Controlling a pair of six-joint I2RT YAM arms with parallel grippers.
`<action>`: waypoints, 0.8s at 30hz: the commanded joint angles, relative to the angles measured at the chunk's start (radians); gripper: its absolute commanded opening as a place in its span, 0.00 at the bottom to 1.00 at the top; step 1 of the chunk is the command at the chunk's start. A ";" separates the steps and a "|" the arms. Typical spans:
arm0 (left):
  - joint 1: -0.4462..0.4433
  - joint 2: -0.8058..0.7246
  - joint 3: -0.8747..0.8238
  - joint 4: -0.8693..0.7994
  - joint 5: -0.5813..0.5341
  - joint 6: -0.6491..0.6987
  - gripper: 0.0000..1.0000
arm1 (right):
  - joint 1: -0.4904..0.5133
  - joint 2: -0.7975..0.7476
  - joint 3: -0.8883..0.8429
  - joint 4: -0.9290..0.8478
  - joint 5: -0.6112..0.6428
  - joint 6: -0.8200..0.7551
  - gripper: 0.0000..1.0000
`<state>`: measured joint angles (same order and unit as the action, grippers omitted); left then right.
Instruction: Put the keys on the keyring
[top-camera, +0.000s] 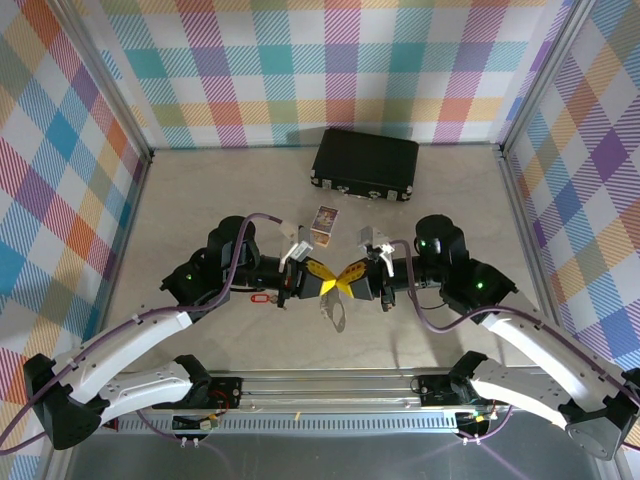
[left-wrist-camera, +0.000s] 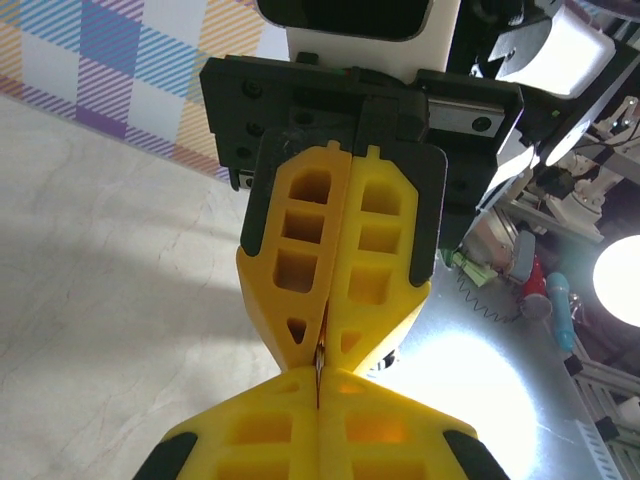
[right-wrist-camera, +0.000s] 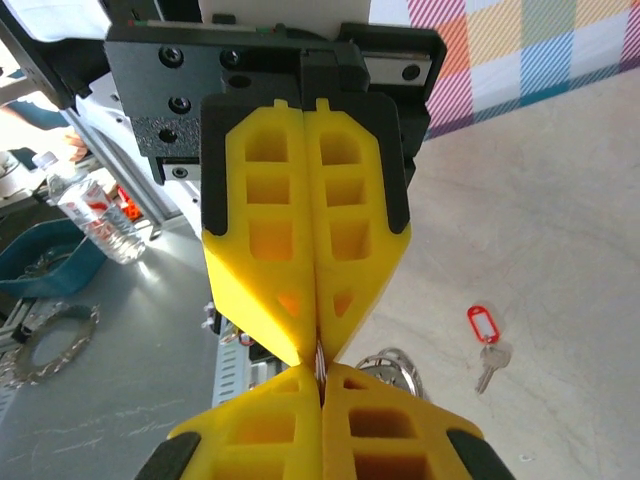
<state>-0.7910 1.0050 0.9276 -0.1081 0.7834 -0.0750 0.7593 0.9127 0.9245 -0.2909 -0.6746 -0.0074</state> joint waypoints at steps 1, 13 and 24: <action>-0.012 -0.017 -0.037 0.157 -0.020 -0.060 0.05 | 0.008 -0.011 -0.026 0.083 0.031 0.027 0.00; -0.010 -0.077 -0.103 0.234 -0.140 -0.098 0.36 | 0.008 -0.039 -0.105 0.251 0.078 0.111 0.00; -0.010 -0.152 -0.142 0.256 -0.194 -0.118 0.44 | 0.008 -0.077 -0.197 0.487 0.095 0.193 0.00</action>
<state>-0.7918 0.8700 0.8055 0.1081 0.5838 -0.1730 0.7616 0.8627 0.7460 0.0490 -0.5827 0.1444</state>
